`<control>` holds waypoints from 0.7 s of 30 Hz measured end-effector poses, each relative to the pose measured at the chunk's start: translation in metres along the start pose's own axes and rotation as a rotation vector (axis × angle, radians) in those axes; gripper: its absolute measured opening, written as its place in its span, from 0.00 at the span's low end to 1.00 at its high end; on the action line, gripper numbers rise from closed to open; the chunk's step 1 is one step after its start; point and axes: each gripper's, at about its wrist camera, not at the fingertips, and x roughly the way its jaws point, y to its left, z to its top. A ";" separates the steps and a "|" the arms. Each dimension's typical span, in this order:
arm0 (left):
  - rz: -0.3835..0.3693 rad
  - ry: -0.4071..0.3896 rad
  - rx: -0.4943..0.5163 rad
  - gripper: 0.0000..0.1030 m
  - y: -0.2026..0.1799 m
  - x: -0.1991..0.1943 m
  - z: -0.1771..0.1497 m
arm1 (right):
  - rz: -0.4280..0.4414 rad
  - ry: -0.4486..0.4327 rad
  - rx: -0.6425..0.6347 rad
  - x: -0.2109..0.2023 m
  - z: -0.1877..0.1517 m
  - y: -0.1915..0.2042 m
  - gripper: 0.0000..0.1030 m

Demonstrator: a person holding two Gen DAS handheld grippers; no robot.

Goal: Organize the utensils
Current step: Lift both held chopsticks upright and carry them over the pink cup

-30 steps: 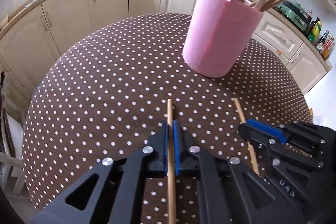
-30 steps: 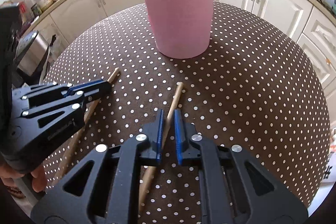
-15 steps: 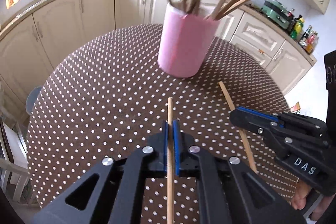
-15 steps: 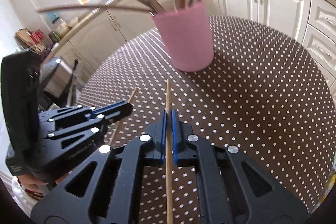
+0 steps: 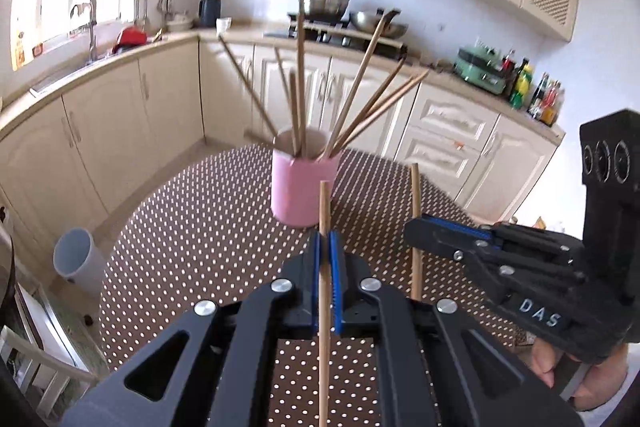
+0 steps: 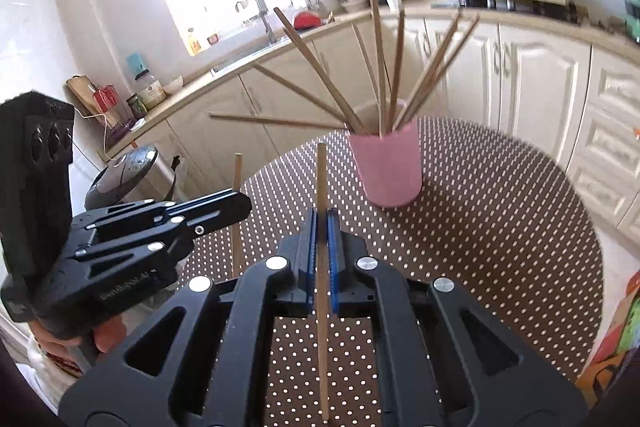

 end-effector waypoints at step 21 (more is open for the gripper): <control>-0.002 -0.278 -0.037 0.05 -0.002 -0.046 0.054 | -0.081 -0.276 -0.086 -0.042 0.039 0.016 0.05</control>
